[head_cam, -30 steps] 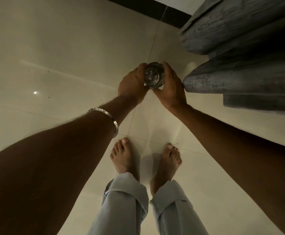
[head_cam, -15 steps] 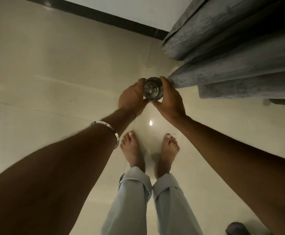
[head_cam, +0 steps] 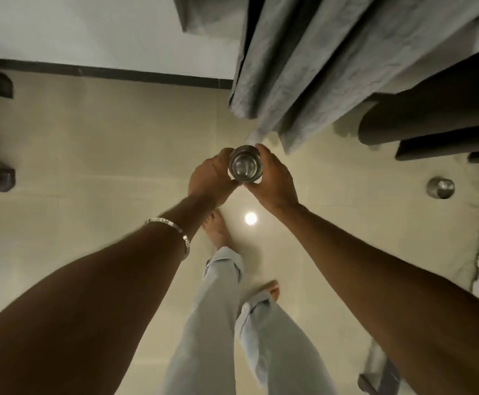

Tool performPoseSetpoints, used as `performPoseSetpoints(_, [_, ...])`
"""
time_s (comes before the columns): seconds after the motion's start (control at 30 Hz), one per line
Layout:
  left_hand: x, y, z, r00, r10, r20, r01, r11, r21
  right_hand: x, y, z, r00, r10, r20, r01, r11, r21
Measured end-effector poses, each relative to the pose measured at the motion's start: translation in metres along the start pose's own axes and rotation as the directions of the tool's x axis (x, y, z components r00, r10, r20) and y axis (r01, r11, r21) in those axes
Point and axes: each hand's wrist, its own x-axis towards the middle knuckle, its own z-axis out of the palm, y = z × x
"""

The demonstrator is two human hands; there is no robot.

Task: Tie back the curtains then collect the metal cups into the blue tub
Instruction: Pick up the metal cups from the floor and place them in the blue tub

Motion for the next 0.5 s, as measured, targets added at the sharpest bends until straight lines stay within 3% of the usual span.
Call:
performPoseSetpoints(0.27, [-0.115,0.094,-0.018,0.996,0.076,0.035,-0.078,0.995,0.059,-0.110,-0.018,-0.101,0.989,0.113,-0.092,-0.111,0.993,0.033])
performPoseSetpoints(0.5, [-0.225,0.185,-0.010,0.969,0.204,0.143,-0.221,0.967,0.122,-0.243,-0.013,-0.191,0.940,0.279,-0.198,-0.233,0.946,0.226])
